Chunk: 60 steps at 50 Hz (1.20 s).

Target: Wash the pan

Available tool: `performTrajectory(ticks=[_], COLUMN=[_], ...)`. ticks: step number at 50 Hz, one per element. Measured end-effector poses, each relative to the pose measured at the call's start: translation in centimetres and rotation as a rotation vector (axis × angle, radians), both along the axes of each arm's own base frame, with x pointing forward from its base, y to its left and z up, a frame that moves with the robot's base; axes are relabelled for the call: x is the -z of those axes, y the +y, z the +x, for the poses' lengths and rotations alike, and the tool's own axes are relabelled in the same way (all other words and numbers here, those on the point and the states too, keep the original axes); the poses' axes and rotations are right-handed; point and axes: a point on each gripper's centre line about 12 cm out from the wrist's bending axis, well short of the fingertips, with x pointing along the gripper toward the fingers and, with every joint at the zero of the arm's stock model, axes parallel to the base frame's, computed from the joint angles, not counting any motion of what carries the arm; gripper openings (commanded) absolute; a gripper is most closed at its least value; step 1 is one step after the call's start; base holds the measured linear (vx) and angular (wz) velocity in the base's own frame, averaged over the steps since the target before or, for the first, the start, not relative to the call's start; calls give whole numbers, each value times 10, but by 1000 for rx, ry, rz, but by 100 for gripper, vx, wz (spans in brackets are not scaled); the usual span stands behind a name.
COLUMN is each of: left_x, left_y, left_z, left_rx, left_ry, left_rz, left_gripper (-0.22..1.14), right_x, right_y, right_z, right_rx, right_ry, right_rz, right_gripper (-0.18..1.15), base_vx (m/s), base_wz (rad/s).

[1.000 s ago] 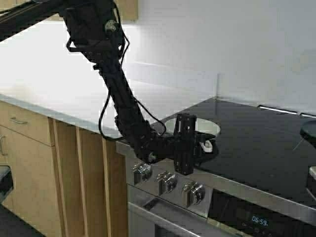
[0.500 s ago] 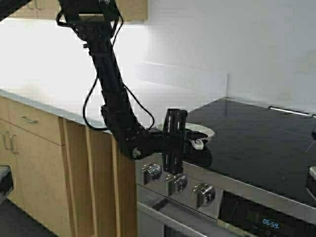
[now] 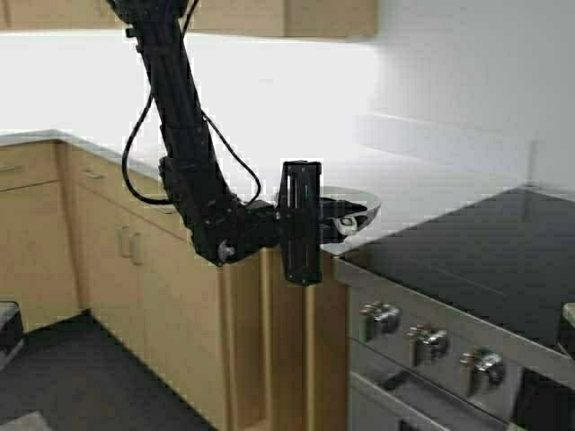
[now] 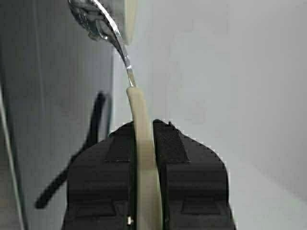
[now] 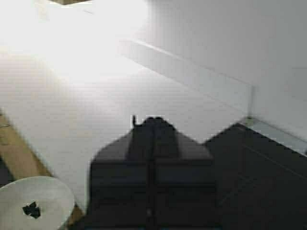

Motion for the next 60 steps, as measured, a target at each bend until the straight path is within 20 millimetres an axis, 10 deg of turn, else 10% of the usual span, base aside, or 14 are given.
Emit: performTrajectory(ticks=[60], left_x=[-9], left_y=[28], left_z=[-38], left_rx=[22], left_ry=[-9], left_rz=[42], left_gripper=[3], right_x=[5], right_y=[0], right_z=[2], right_rx=[0], right_ry=[20], right_rz=[-3], right_gripper=[6], base_vx=[11], base_wz=[54])
